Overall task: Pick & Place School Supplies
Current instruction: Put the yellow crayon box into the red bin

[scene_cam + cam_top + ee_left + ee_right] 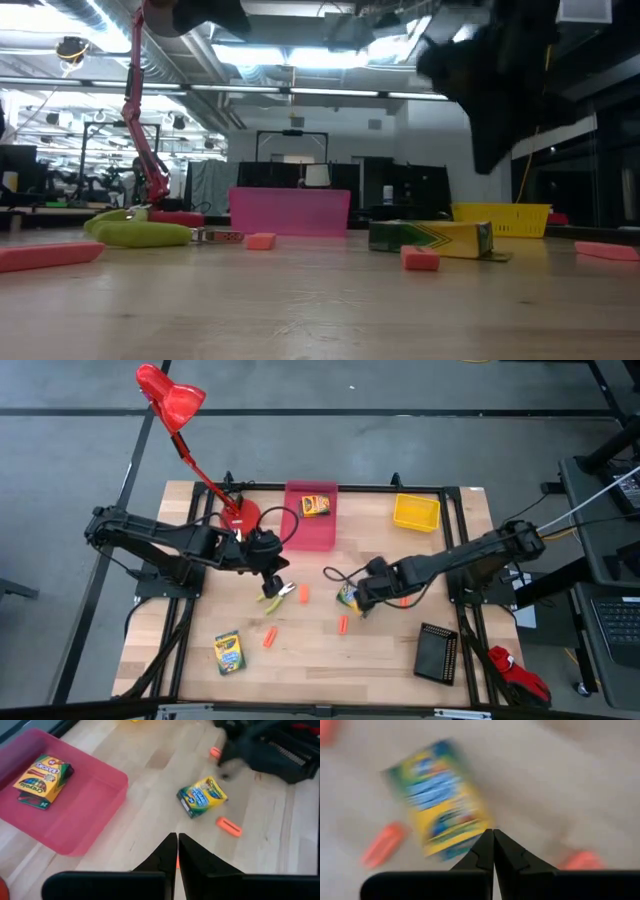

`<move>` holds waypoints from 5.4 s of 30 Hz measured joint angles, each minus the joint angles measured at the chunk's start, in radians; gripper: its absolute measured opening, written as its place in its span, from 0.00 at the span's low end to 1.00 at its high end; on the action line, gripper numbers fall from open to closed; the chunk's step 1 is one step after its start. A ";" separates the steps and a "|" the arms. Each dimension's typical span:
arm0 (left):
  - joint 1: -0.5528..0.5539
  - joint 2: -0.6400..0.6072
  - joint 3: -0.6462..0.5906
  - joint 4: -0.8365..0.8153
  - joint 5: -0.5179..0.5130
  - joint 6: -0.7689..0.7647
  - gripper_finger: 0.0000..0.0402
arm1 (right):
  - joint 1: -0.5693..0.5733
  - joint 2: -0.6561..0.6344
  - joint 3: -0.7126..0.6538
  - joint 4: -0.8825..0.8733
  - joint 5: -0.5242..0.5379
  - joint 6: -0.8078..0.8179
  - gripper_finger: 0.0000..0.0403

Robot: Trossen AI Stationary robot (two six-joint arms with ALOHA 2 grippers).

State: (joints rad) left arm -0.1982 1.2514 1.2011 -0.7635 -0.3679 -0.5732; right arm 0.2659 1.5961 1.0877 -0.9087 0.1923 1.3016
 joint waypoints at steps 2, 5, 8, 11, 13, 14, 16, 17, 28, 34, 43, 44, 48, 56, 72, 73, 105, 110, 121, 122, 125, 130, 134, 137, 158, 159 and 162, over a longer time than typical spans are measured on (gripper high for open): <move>-0.012 0.000 0.000 0.000 0.000 0.000 0.03 | -0.021 -0.002 -0.025 -0.003 0.002 -0.006 0.02; -0.038 0.000 0.000 -0.001 -0.006 -0.018 0.03 | -0.050 -0.002 -0.075 0.050 0.001 -0.004 0.03; -0.075 0.000 0.000 -0.009 -0.025 -0.053 0.03 | -0.087 -0.002 -0.134 0.142 -0.003 -0.001 0.02; -0.118 0.000 0.000 -0.048 -0.071 -0.097 0.03 | -0.117 0.003 -0.189 0.227 -0.027 0.000 0.02; -0.145 0.000 0.000 -0.086 -0.095 -0.140 0.02 | -0.126 0.004 -0.215 0.271 -0.044 0.000 0.02; -0.157 0.000 0.000 -0.110 -0.105 -0.166 0.01 | -0.127 0.004 -0.227 0.302 -0.051 0.002 0.02; -0.183 0.000 0.000 -0.152 -0.123 -0.214 0.01 | -0.124 0.004 -0.247 0.328 -0.059 0.025 0.02; -0.197 0.000 0.000 -0.169 -0.135 -0.240 0.01 | -0.118 0.004 -0.252 0.339 -0.067 0.035 0.02; -0.327 0.000 0.000 -0.367 -0.227 -0.532 0.02 | 0.007 0.077 -0.202 0.535 -0.107 0.158 0.02; -0.397 0.003 -0.003 -0.478 -0.228 -0.685 0.01 | 0.023 0.169 -0.042 0.534 -0.083 0.126 0.02; -0.462 0.006 -0.195 -0.305 -0.119 -0.906 0.06 | 0.014 0.231 0.136 0.400 0.015 0.043 0.02; -0.461 0.006 -0.216 -0.252 -0.107 -0.902 0.07 | 0.018 0.222 0.142 0.358 0.029 0.032 0.02; -0.424 0.006 -0.293 -0.002 -0.071 -0.843 0.15 | 0.040 0.183 0.153 0.247 0.016 -0.004 0.04; -0.260 0.015 -0.369 0.287 0.000 -0.734 0.33 | 0.078 0.138 0.100 0.047 -0.050 -0.015 0.17; 0.020 0.330 -0.374 0.578 0.266 -0.754 0.18 | -0.016 0.139 -0.071 0.301 -0.088 -0.174 0.19; 0.025 0.353 -0.374 0.604 0.276 -0.762 0.16 | -0.018 0.139 -0.071 0.310 -0.086 -0.183 0.19; 0.144 0.575 -0.332 0.900 0.403 -0.774 0.01 | -0.071 0.163 -0.071 0.475 -0.085 -0.210 0.18; 0.142 0.575 -0.332 0.899 0.428 -0.774 0.01 | -0.045 0.165 -0.071 0.439 -0.096 -0.185 0.18; 0.134 0.627 -0.285 0.873 0.473 -0.760 0.00 | -0.048 0.171 -0.121 0.518 -0.107 -0.150 0.18; 0.136 0.628 -0.276 0.861 0.476 -0.750 0.00 | -0.051 0.171 -0.121 0.538 -0.109 -0.150 0.18; 0.142 0.630 -0.264 0.846 0.484 -0.729 0.01 | -0.061 0.171 -0.121 0.578 -0.111 -0.150 0.18; 0.152 0.633 -0.264 0.861 0.481 -0.709 0.00 | -0.075 0.189 -0.121 0.611 -0.130 -0.149 0.18; 0.155 0.644 -0.264 0.883 0.487 -0.715 0.01 | -0.074 0.216 -0.121 0.673 -0.161 -0.131 0.18; 0.160 0.664 -0.250 0.887 0.509 -0.715 0.00 | -0.073 0.223 -0.121 0.703 -0.186 -0.126 0.16; 0.182 0.560 -0.191 0.898 0.528 -0.678 0.00 | -0.082 0.215 -0.002 0.682 -0.118 -0.218 0.10; 0.186 0.556 -0.192 0.895 0.524 -0.676 0.00 | -0.087 0.211 0.006 0.658 -0.114 -0.234 0.10; 0.202 0.528 -0.191 0.877 0.517 -0.652 0.01 | -0.108 0.199 0.040 0.594 -0.102 -0.266 0.10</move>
State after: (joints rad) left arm 0.0037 1.7797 1.0101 0.1131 0.1494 -1.2254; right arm 0.1582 1.7952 1.1282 -0.3147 0.0901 1.0358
